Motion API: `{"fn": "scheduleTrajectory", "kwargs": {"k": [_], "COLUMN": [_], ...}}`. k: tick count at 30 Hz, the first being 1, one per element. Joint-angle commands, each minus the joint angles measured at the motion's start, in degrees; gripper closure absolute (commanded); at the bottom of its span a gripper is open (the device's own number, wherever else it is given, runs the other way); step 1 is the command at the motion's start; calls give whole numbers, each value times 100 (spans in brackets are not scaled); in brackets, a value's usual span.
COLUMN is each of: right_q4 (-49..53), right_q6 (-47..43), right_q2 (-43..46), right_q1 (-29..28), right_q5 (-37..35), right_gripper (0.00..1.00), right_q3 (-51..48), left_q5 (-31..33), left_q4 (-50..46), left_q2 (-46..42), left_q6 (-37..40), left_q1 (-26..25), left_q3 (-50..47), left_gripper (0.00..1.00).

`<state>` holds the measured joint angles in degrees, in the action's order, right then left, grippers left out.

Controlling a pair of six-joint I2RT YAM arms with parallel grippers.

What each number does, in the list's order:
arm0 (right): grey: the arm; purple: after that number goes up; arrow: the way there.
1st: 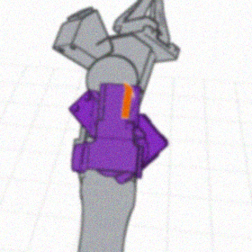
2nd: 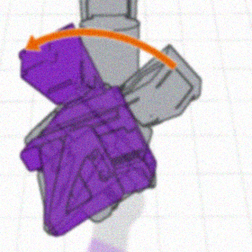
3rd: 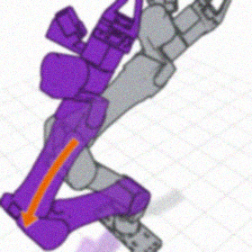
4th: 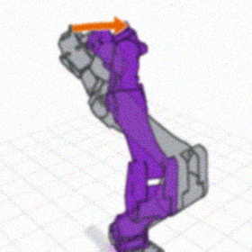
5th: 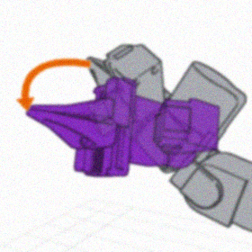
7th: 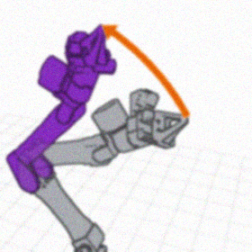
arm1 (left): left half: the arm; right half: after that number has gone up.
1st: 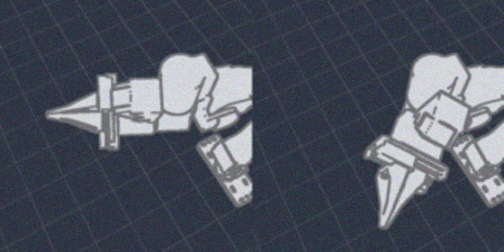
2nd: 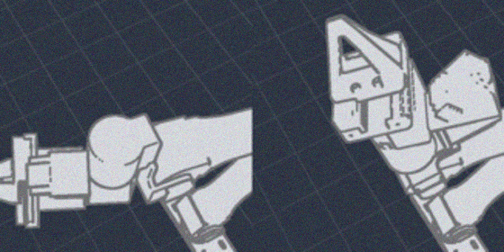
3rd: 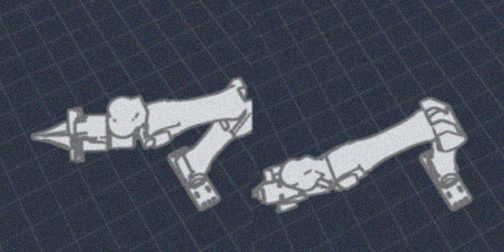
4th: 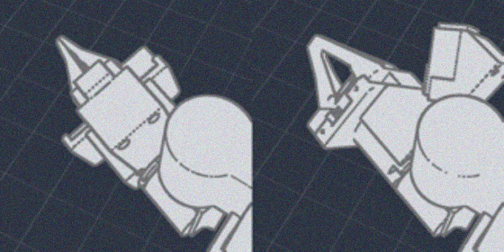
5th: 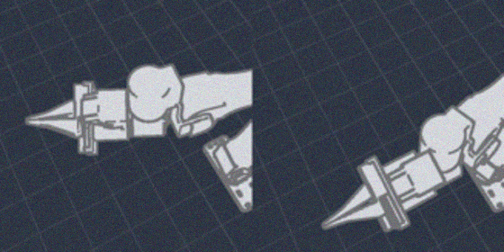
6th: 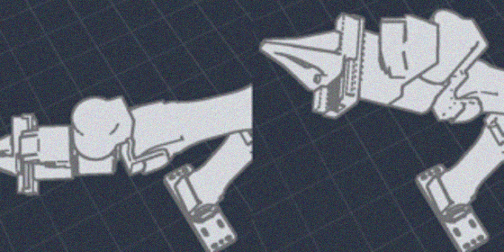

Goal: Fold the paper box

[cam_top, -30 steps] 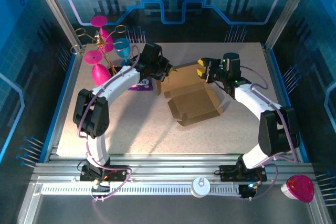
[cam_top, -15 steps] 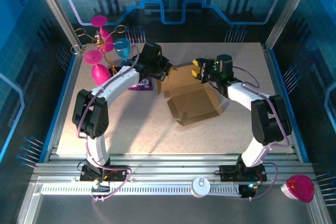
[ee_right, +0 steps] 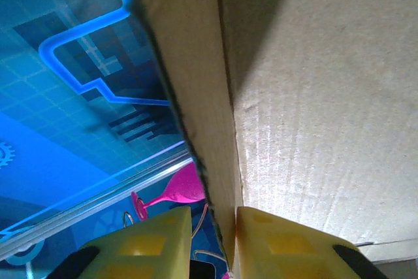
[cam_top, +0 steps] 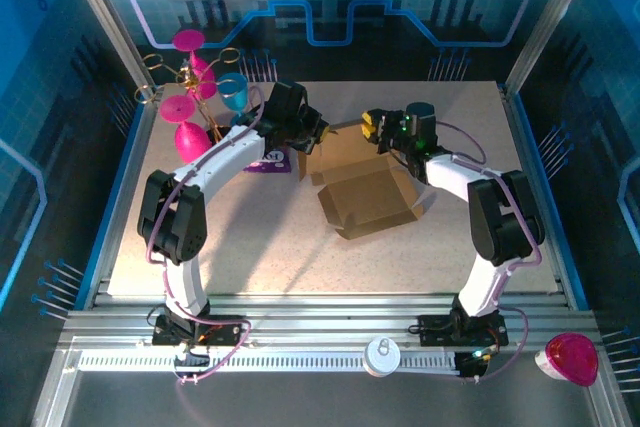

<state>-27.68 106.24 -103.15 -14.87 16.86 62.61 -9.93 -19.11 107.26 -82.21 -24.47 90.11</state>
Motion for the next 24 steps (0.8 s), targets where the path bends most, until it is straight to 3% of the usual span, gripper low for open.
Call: {"fn": "scheduleTrajectory", "kwargs": {"k": [1, 7, 14, 24], "right_q4": [226, 956, 404, 31], "right_q6": [-264, -715, -813, -616], "right_q2": [-53, 117, 53, -65], "right_q1": [-85, -104, -117, -261], "right_q5": [-86, -286, -659, -921], "right_gripper": [76, 79, 77, 84], "right_q3": [268, 323, 158, 111], "left_q5": [-94, -88, -105, -123], "left_q4": [-20, -57, -48, -48], "left_q2": [-179, -151, -148, -135], "left_q6": [129, 161, 150, 140], "left_q1": [39, 39, 40, 46], "left_q3": [31, 94, 82, 99], "left_gripper": [100, 100, 100, 100]}}
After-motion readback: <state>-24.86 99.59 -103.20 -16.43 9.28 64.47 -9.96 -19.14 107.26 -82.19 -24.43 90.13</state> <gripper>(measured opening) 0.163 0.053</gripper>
